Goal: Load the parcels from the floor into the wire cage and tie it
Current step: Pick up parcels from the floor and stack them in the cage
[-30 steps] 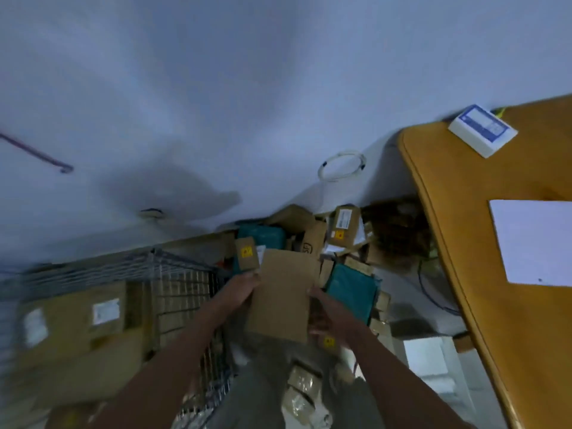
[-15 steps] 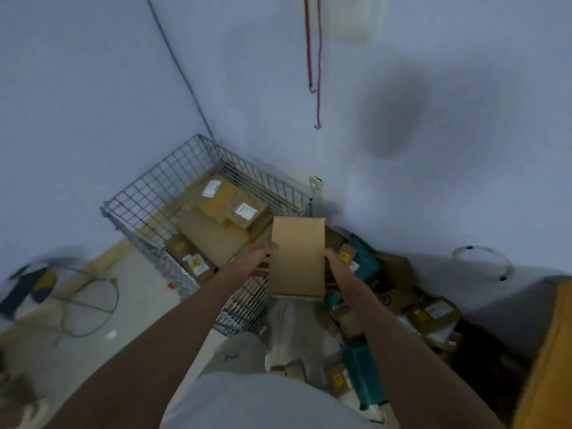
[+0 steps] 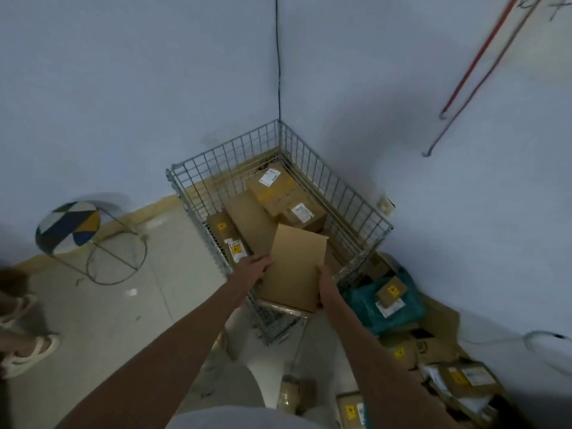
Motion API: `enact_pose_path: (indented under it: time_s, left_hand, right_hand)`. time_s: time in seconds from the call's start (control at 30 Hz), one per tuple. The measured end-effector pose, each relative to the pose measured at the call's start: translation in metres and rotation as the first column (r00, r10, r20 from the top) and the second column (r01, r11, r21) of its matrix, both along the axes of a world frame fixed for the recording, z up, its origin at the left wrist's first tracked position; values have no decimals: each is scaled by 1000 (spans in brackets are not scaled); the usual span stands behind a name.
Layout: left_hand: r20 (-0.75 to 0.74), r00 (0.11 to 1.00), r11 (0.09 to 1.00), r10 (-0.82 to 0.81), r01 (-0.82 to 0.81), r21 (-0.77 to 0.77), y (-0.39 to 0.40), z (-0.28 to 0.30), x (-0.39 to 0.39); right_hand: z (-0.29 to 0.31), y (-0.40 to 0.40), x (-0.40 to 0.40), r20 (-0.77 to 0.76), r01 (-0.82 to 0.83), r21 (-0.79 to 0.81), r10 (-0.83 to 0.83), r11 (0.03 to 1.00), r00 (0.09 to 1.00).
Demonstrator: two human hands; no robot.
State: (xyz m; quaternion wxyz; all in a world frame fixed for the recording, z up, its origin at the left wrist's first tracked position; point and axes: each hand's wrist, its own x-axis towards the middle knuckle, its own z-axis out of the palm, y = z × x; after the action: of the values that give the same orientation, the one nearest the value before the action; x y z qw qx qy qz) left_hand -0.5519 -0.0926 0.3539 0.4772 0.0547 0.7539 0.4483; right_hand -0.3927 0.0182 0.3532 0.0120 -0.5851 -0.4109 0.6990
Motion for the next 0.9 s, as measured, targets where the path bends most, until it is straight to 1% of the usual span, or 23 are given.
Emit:
enact_pose_path:
  time_s: [0.1,0.2,0.27,0.33,0.37,0.4,0.43,0.57,0.7,0.8,0.9]
  left_hand:
    - [40,999,1000,25,-25,-5,-22,-9,-78]
    - [91,995,999,40,-40,5,-60,-21,-151]
    - [142,989,999,40,-43,19,-76,-23,-197]
    - [176,984,1000,-3,0,18,-87,-30,-237]
    - [163,986,999,-46,48,-7,-92,-37,-251]
    - [131,988,996,-81,85,-27,-98,-44,-265]
    - [115,990,996,-78,83,-37,-103,-54,-277]
    - [74,992,995,-97,100,-29,-101,-54,-306]
    - [133,974,983,-181,185,-17,-91,-59,-325]
    - [198,961,981,-190,195,-4,-85,-51,-336]
    - [206,949,970,-238,242,2,-75,-47,-357]
  right_hand:
    - [-12,-25,-81,82,52,0,-52,999,995]
    - [-28,-61,-163,130,-3,58,-4,998,992]
    - [-42,-75,-209,95,-40,117,29,992,995]
    - [-53,-87,-245,96,-72,105,62,992,994]
    - [-56,-91,-260,120,-94,109,80,990,990]
    - [-59,-95,-272,127,-100,108,86,989,988]
    - [-60,-98,-283,131,-107,98,94,989,987]
    - [-64,-99,-313,157,-65,111,47,992,986]
    - [-57,-96,-318,193,-38,106,17,994,981]
    - [-47,-93,-327,178,-14,143,-12,990,984]
    - [-46,-89,-344,183,15,150,-42,989,982]
